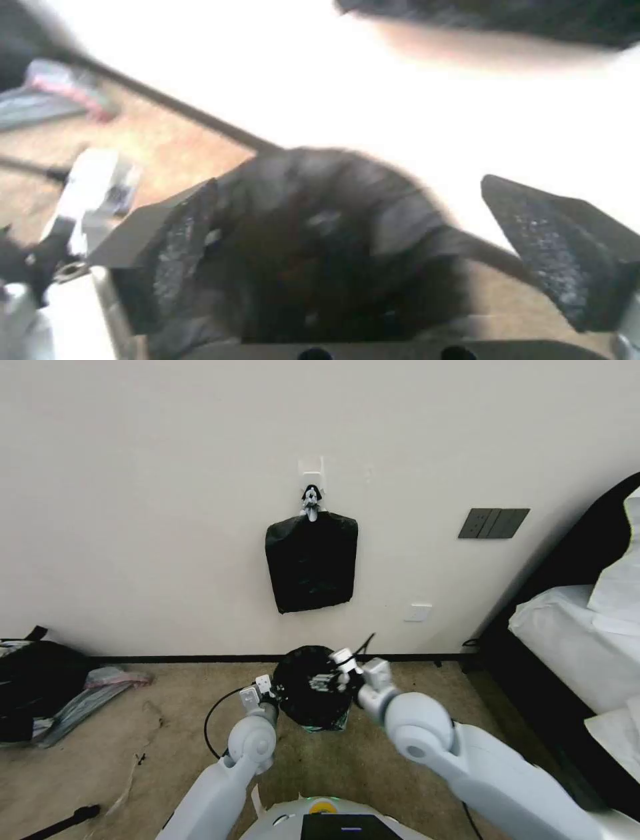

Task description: Place a trash bag onto the trash bin.

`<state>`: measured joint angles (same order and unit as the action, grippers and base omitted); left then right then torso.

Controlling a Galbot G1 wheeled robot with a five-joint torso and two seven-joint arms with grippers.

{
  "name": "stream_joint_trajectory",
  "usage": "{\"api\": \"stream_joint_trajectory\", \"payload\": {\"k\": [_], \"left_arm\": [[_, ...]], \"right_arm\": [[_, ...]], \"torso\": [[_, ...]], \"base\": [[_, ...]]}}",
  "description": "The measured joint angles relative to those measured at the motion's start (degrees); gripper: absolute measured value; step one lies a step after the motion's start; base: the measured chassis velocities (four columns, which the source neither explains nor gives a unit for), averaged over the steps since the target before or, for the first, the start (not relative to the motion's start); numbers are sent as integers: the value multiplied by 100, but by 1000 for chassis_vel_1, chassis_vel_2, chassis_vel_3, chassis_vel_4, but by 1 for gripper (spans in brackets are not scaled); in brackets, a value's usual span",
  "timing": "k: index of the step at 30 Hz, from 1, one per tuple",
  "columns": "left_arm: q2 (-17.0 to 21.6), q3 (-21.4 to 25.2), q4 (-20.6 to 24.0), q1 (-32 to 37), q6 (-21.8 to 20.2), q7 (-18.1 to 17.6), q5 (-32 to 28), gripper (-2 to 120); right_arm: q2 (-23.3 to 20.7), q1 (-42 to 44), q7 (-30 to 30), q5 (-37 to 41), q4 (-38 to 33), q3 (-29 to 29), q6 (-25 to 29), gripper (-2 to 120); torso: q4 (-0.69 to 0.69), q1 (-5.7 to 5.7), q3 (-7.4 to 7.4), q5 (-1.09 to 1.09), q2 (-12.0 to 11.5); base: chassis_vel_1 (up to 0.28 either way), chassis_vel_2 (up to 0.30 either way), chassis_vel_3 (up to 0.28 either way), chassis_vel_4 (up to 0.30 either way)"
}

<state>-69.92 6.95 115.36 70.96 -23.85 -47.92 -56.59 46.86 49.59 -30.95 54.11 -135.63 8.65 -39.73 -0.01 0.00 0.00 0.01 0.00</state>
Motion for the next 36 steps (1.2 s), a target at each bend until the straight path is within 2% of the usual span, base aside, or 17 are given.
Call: {"api": "stream_joint_trajectory", "payload": {"k": [3, 7, 11, 15, 18, 19, 20, 21, 23, 24, 27, 28, 29, 36], "left_arm": [[-72, 113, -42, -8, -18, -200, -439, 1], [-42, 213, -57, 19, -72, -212, -794, 1], [-15, 234, -58, 61, -170, -248, -822, 1], [47, 226, -34, 115, -254, -245, -679, 10], [104, 238, 26, 131, -310, -18, -566, 25], [104, 238, 26, 131, -310, -18, -566, 25], [115, 243, 39, 136, -327, 55, -521, 30], [123, 263, 77, 154, -374, 180, -452, 39], [126, 277, 100, 166, -397, 205, -436, 42], [143, 296, 142, 192, -428, 241, -422, 49], [186, 325, 200, 271, -522, 293, -366, 61], [186, 325, 200, 271, -522, 293, -366, 61], [198, 354, 209, 321, -548, 343, -351, 68], [224, 450, 415, 463, -563, 634, -227, 94]], "right_arm": [[-163, 337, 102, -22, -171, -528, 44, 100], [-211, 522, 135, -50, -216, -707, 72, 100], [-203, 631, 162, -84, -228, -802, 73, 100], [-195, 715, 249, -215, -257, -867, 73, 100], [-172, 837, 271, -229, -297, -976, 80, 100], [-172, 837, 271, -229, -297, -976, 80, 100], [-171, 883, 287, -225, -315, -1010, 80, 100], [-162, 998, 321, -195, -385, -1096, 79, 100], [-158, 1032, 326, -185, -413, -1124, 78, 100], [-158, 1074, 330, -180, -440, -1164, 73, 100], [-167, 1145, 330, -190, -484, -1212, 26, 100], [-167, 1145, 330, -190, -484, -1212, 26, 100], [-161, 1179, 330, -196, -506, -1223, 9, 100], [-28, 1322, 340, -275, -522, -1251, 12, 100]], "torso": [[0, 0, 0, -1, 0], [1, 0, 0, 0, 0], [1, 0, 0, -1, 0], [2, 0, 0, -2, 0], [1, 0, 0, -1, 0], [1, 0, 0, -1, 0], [1, 0, 0, -1, 0], [0, 0, 0, -2, 0], [0, 0, 0, -2, 0], [0, 0, 0, -2, 0], [1, 0, 0, -2, 0], [1, 0, 0, -2, 0], [1, 0, 0, -2, 0], [1, 0, 0, -2, 0]], "base": [[0, 0, 0, 0], [0, 0, 0, 0], [0, 0, 0, 0], [0, 0, 0, 0], [0, 0, 0, 0], [0, 0, 0, 0], [0, 0, 0, 0], [0, 0, 0, 0], [0, 0, 0, 0], [0, 0, 0, 0], [0, 0, 0, 0], [0, 0, 0, 0], [0, 0, 0, 0], [0, 0, 0, 0]]}}
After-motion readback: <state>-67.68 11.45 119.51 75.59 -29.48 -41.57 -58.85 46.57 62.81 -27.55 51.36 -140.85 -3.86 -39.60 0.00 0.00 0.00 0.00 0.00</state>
